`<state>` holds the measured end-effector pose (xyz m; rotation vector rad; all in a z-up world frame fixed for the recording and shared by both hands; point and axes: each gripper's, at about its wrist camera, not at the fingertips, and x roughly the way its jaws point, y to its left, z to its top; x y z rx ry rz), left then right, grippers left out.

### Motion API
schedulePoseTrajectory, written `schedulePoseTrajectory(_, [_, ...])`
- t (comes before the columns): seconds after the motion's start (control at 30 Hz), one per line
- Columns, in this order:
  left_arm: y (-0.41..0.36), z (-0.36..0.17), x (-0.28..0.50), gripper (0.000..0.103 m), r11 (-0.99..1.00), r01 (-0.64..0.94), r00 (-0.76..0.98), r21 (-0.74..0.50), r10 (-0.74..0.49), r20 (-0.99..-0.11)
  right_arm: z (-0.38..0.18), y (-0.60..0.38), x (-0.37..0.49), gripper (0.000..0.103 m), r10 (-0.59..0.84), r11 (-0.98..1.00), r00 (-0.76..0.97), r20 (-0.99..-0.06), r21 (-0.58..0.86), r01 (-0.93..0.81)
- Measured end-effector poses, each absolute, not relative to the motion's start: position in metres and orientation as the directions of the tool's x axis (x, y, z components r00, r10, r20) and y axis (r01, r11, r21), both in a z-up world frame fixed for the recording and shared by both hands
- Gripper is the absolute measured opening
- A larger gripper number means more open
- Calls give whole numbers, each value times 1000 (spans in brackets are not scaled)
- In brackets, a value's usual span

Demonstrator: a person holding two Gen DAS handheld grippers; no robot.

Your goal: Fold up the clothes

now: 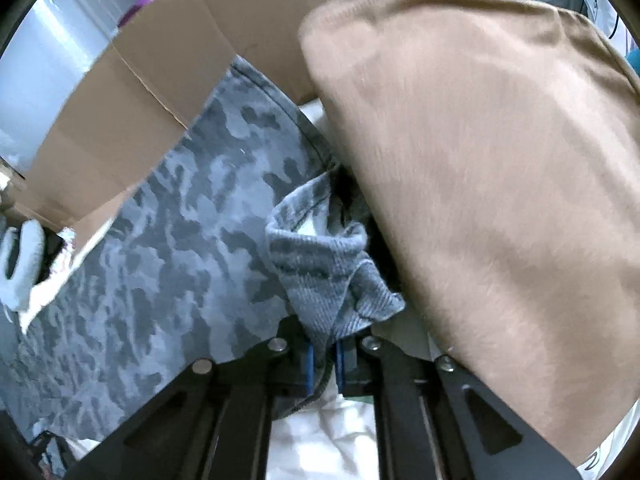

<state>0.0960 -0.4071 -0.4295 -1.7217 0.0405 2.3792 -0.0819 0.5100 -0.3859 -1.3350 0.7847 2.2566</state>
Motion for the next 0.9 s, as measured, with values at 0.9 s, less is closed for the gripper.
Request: schedulePoseTrajectory(0.9, [-424, -376, 93, 11, -958, -274, -212, -80, 141, -967, -288, 528, -69, 4, -161, -612, -569, -806, 534, -583])
